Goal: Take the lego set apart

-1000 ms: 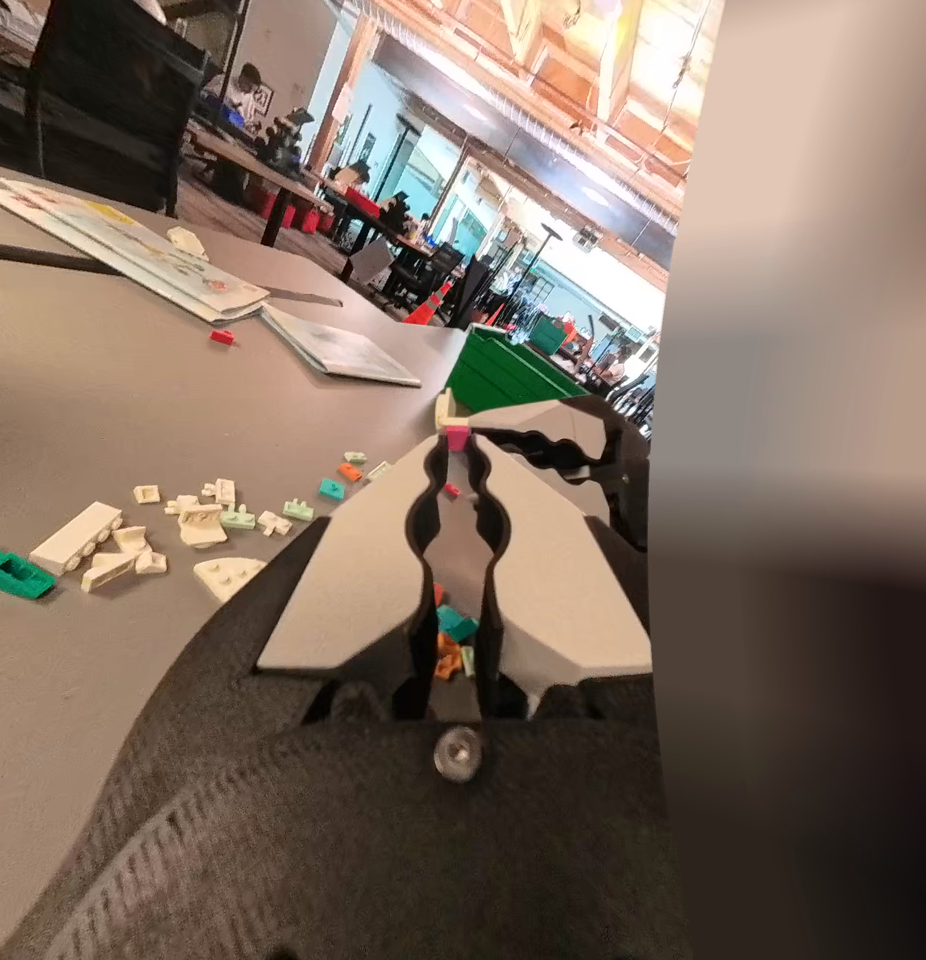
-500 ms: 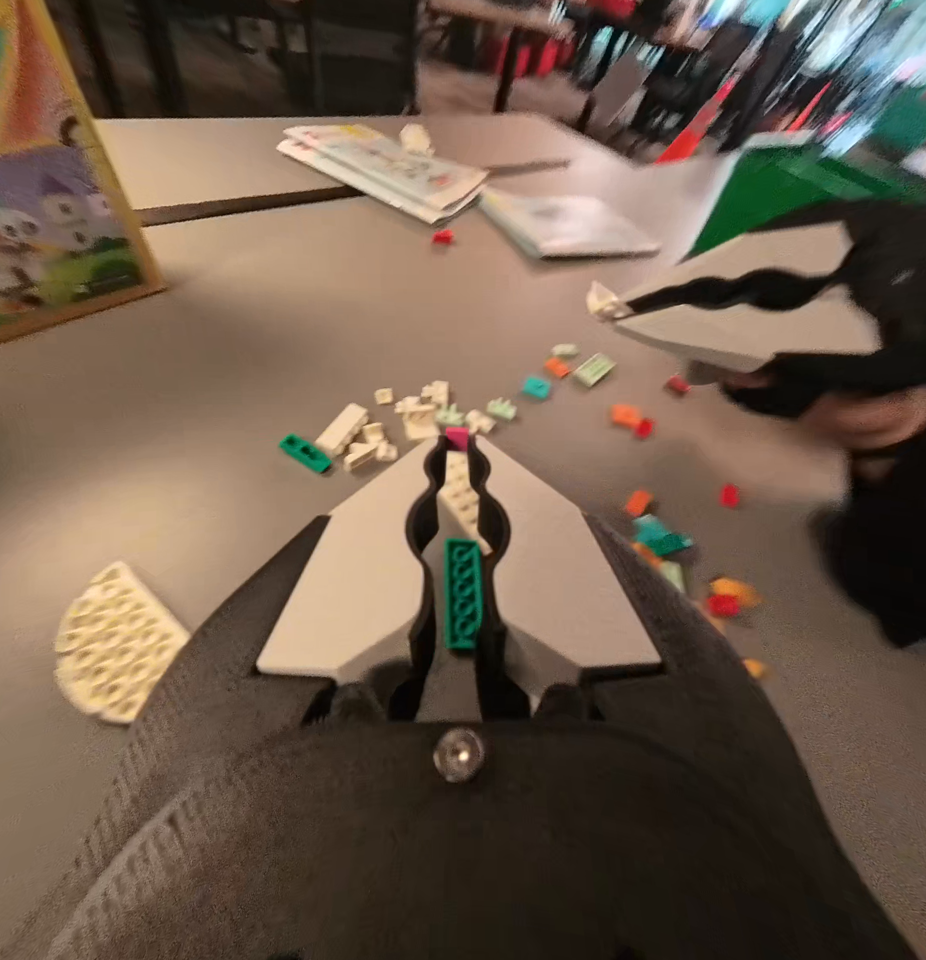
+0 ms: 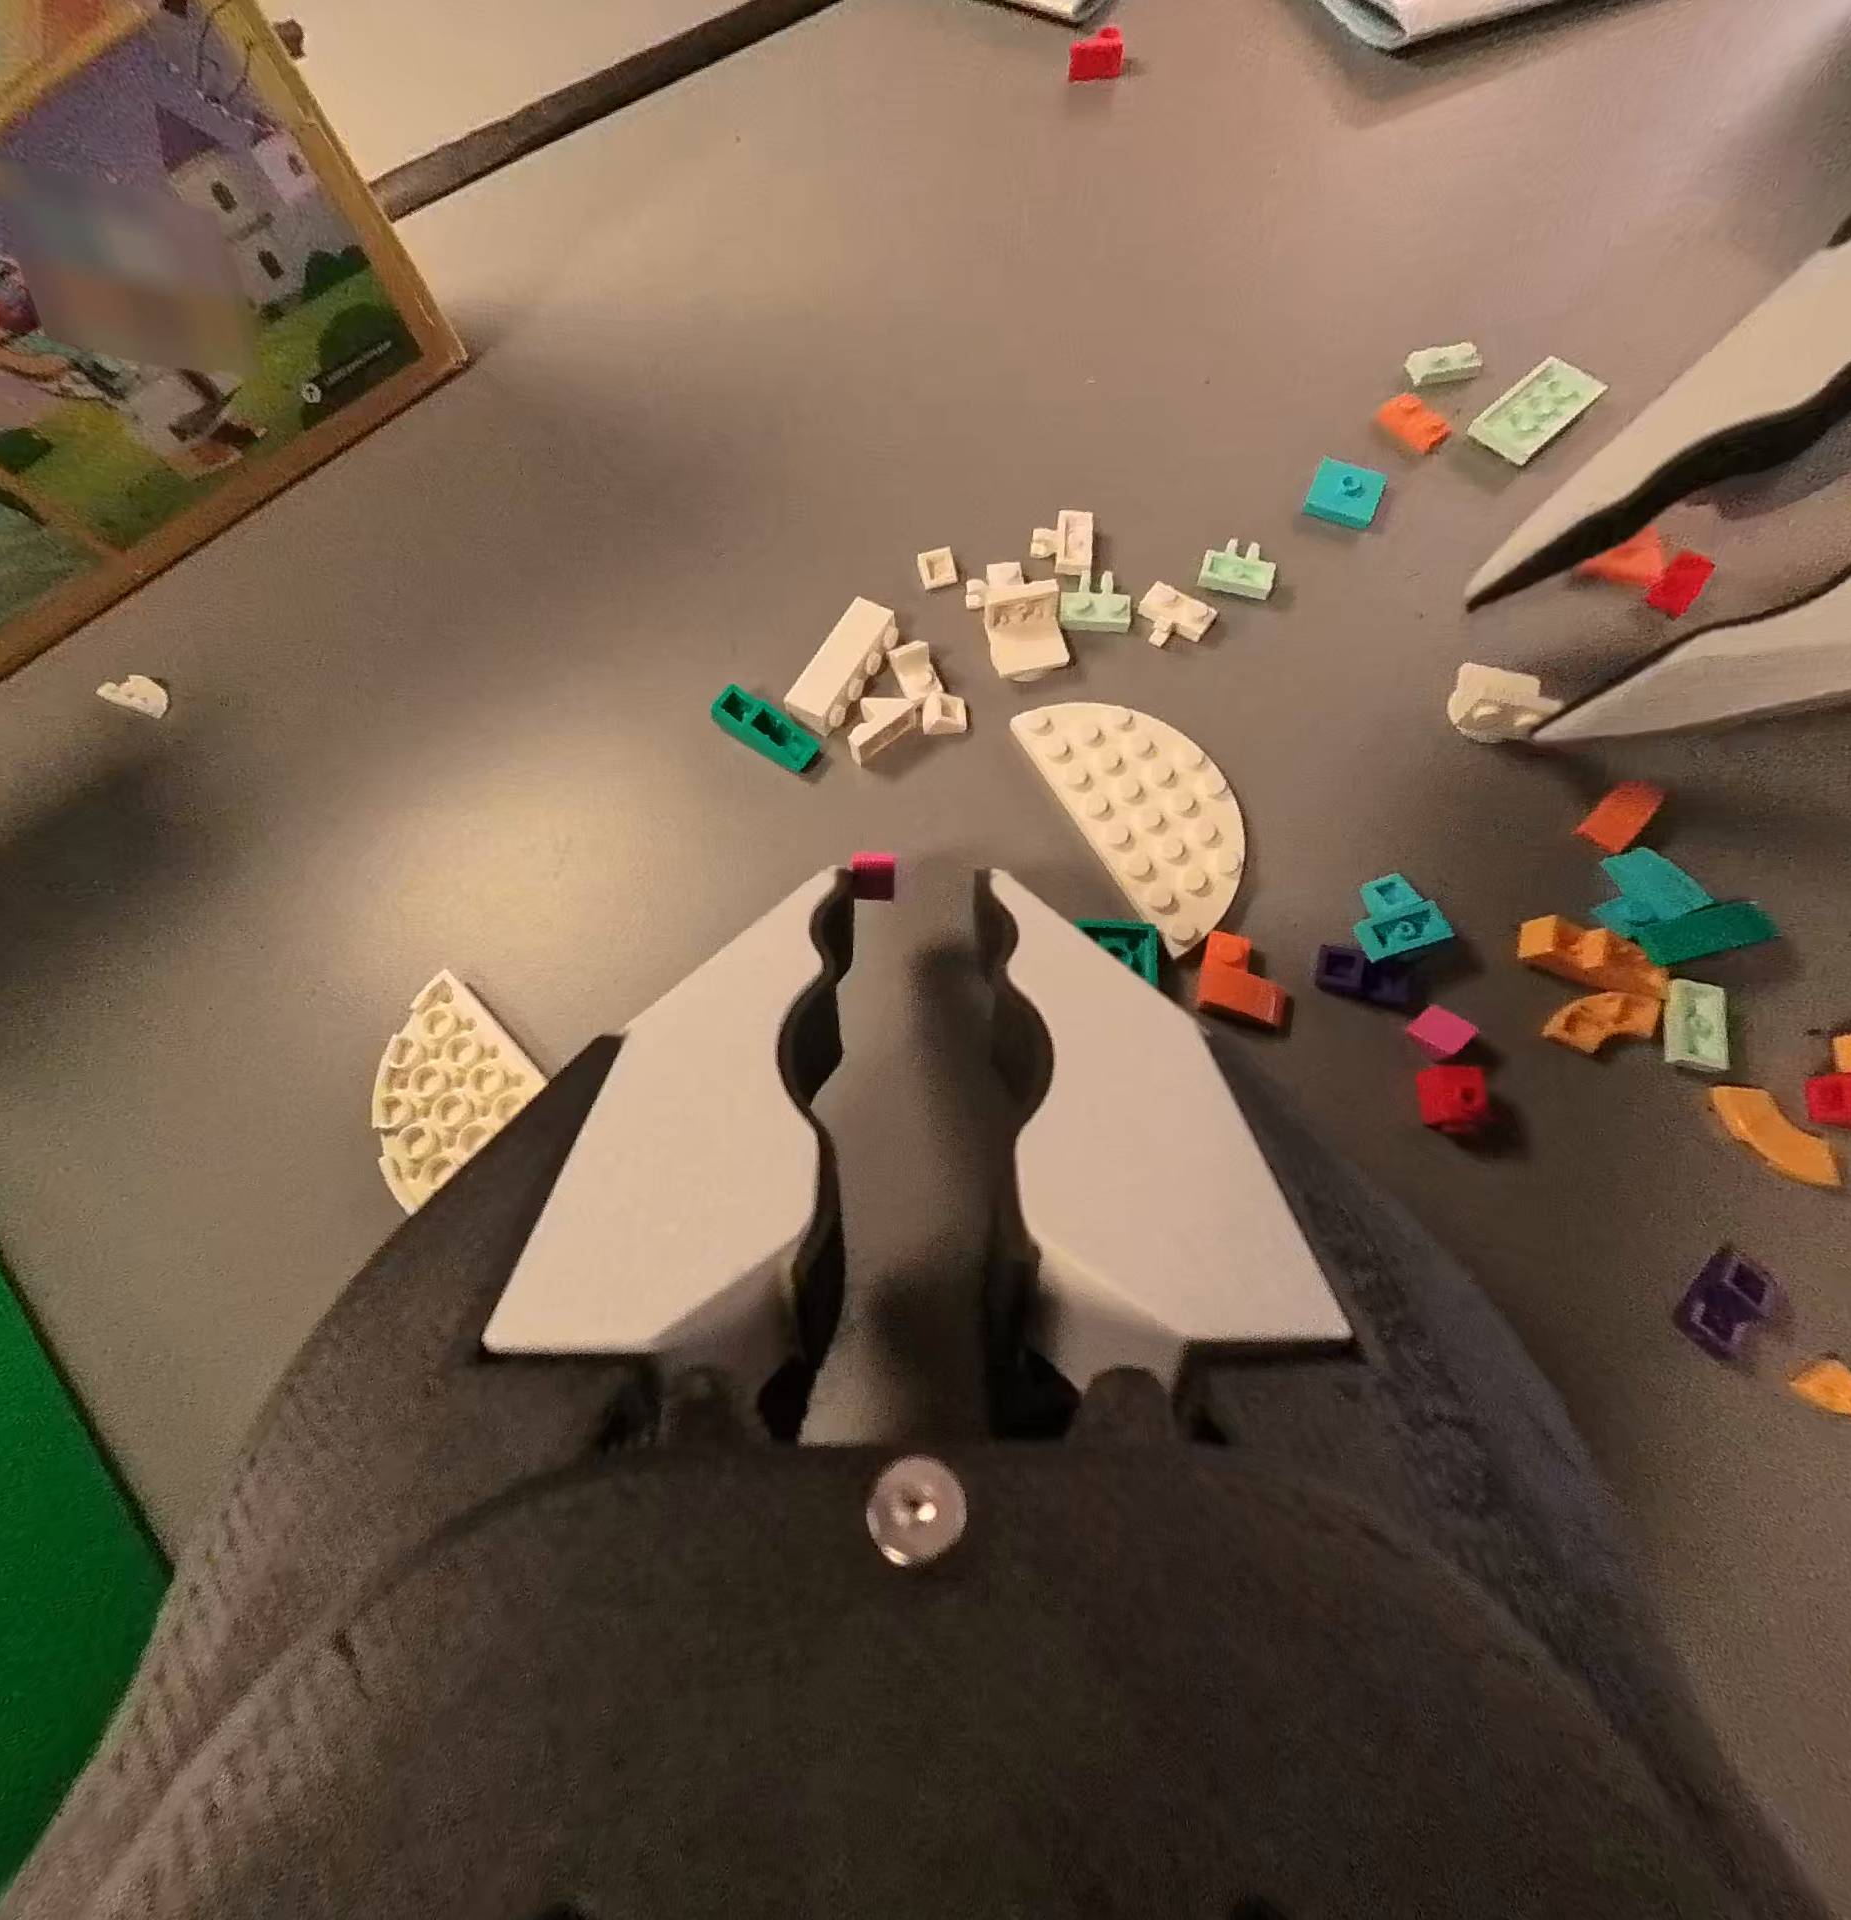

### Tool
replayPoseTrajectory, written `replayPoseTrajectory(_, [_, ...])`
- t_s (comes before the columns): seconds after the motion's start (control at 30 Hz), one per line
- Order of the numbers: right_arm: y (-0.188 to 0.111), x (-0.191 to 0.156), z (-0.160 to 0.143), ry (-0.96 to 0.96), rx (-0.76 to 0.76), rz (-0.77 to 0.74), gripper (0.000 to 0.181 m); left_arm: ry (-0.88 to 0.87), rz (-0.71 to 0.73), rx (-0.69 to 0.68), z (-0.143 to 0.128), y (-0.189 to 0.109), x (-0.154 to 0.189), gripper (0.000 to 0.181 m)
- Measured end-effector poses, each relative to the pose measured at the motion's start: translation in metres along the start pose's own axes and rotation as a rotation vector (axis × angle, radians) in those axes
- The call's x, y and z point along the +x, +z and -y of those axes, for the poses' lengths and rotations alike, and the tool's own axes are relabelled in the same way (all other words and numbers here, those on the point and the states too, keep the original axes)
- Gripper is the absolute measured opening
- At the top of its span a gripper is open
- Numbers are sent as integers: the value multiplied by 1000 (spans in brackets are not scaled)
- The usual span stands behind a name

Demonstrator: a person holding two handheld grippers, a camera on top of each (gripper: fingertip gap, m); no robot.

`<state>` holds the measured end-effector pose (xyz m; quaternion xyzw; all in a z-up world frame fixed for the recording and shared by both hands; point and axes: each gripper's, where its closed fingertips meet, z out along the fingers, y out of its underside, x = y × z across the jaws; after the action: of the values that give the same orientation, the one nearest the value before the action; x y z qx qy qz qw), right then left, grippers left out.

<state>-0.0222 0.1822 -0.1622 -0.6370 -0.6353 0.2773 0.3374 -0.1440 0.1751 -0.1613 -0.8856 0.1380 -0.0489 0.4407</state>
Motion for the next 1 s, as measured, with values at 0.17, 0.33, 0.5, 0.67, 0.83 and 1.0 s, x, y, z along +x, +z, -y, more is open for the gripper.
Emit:
replayPoseTrajectory(0.17, [-17, 13, 27, 37, 187, -48, 34, -76, -26, -21, -4, 1, -2, 33])
replayPoseTrajectory(0.33, [-51, 27, 65, 96, 500, -93, 44, -161, -83, -79, -12, 0, 2, 38])
replayPoseTrajectory(0.5, [-95, 69, 72, 42, 665, -442, 47, -170, -64, 156, 25, -17, -4, 49])
replayPoseTrajectory(0.67, [-94, 75, 59, 83, 613, -409, 47, -205, -61, 300, 40, -26, -8, 50])
replayPoseTrajectory(0.83, [-76, 72, 51, 71, 538, -380, 47, -324, -108, 60, 3, 1, -7, 73])
replayPoseTrajectory(1.0, [-72, 68, 52, 51, 524, -372, 47, -324, -77, 39, 2, -1, -11, 95])
